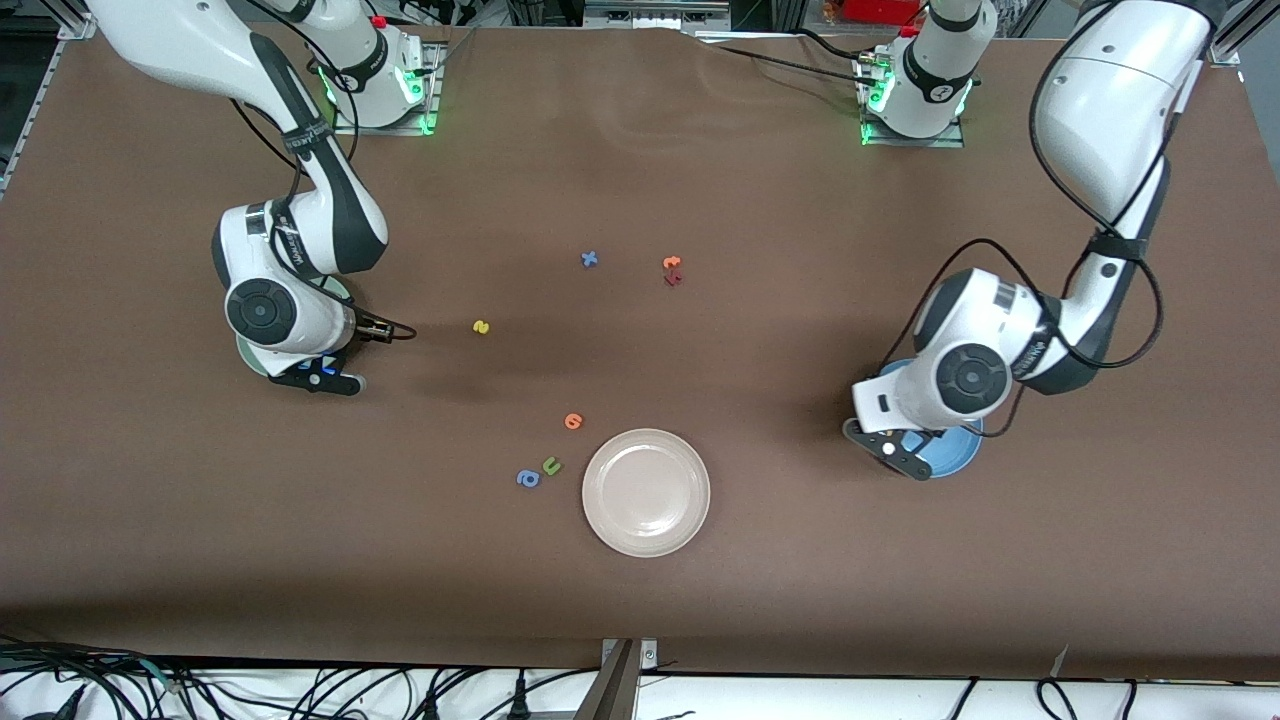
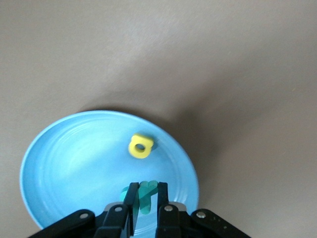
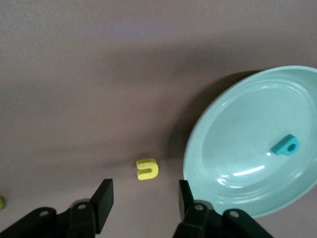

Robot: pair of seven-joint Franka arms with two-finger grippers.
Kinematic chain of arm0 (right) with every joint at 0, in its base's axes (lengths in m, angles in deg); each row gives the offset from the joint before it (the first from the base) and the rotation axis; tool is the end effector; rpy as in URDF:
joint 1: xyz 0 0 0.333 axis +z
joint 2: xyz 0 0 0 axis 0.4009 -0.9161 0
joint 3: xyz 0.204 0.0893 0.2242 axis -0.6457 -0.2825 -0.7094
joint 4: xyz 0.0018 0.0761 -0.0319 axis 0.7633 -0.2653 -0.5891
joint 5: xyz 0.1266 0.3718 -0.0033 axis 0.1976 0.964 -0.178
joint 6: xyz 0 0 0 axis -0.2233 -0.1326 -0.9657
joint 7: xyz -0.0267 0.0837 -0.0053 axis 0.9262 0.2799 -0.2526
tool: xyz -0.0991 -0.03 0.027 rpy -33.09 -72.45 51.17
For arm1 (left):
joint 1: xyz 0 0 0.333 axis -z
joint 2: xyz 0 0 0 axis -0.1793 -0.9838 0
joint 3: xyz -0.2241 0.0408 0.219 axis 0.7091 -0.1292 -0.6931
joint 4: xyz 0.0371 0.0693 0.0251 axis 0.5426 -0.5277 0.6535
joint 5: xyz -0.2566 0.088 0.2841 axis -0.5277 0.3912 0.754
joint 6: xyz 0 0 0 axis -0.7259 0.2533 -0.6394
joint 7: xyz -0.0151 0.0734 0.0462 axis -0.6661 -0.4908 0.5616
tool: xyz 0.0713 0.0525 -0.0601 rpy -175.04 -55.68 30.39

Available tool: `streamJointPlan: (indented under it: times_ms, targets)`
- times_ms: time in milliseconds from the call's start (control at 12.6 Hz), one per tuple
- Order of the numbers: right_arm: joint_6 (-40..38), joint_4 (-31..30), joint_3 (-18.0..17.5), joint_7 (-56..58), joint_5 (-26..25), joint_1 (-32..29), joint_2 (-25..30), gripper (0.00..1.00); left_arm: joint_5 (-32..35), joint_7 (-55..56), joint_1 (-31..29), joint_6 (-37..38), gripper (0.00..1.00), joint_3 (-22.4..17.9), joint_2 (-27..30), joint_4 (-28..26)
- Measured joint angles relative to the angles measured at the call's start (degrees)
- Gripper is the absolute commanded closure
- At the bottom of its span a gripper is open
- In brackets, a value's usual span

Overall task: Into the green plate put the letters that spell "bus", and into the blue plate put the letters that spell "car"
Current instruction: 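Release r and raise the left gripper while the right grasps yellow u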

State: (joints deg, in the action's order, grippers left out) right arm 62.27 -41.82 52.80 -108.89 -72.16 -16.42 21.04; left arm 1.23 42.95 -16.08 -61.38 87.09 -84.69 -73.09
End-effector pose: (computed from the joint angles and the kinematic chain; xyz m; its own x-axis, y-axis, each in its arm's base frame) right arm 0.5572 0.1034 0.2217 0.9545 -0.1720 -0.2435 -0.1293 -0.9748 0.1817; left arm 0.6574 -0.1387 0.2423 0.8030 -0.5610 -0.2010 -0.5738 -0.8190 -0.0063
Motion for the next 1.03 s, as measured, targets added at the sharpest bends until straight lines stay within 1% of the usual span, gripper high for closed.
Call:
streamJointPlan:
  times_ms: [159, 397, 555, 714, 873, 1031]
  targets:
    - [3.9, -2.8, 0.0, -0.7, 0.0, 0.0, 0.0, 0.38, 0.0, -0.8, 0.0, 0.0, 0.00, 0.2, 0.0, -0.1]
    - [6.2, -4.7, 0.0, -1.0, 0.0, 0.0, 0.1, 0.38, -0.3, -0.6, 0.4, 1.1, 0.00, 0.8, 0.5, 0.1]
    - [8.5, -6.3, 0.0, -1.0, 0.0, 0.0, 0.4, 0.38, -2.6, 0.0, 0.5, 2.8, 0.00, 1.2, 2.1, 0.3]
    - [11.8, -8.7, 0.0, -1.0, 0.0, 0.0, 0.8, 0.38, -6.2, 2.2, 0.5, 4.1, 0.00, 1.3, 4.6, 0.6]
    - [12.7, -10.0, 0.0, -1.1, 0.0, -0.1, 1.5, 0.38, -10.0, 5.0, 0.6, 7.0, 0.00, 1.4, 8.2, 1.0]
    - [14.5, -10.9, 0.2, -1.0, 0.0, -0.1, 2.1, 0.44, -11.4, 7.5, 0.4, 12.3, 0.00, 1.3, 12.9, 1.7]
